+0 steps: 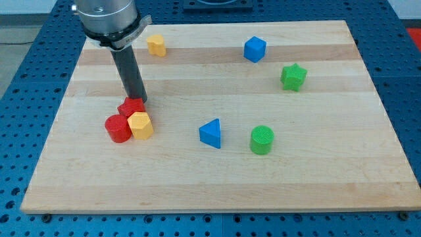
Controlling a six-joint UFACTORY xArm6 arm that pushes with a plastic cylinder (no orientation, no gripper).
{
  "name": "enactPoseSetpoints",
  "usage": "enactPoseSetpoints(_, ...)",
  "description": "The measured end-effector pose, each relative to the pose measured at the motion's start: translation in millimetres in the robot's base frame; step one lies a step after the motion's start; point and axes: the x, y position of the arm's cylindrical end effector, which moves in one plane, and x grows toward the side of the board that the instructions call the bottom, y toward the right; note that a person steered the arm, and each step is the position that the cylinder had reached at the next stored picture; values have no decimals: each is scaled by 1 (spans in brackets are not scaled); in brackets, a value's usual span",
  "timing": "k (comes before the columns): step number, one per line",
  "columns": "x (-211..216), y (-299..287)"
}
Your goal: Push the yellow heart into the red star
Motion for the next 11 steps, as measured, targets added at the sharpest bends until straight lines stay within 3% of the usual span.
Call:
enactPoseSetpoints(1,0,0)
enactPoseSetpoints(3,-95,103)
enactPoseSetpoints(4,-169,92)
enactPoseSetpoints(5,-203,25)
enactPoseSetpoints(6,-187,7)
enactPoseSetpoints(9,-142,53)
enactPoseSetpoints(11,-88,47)
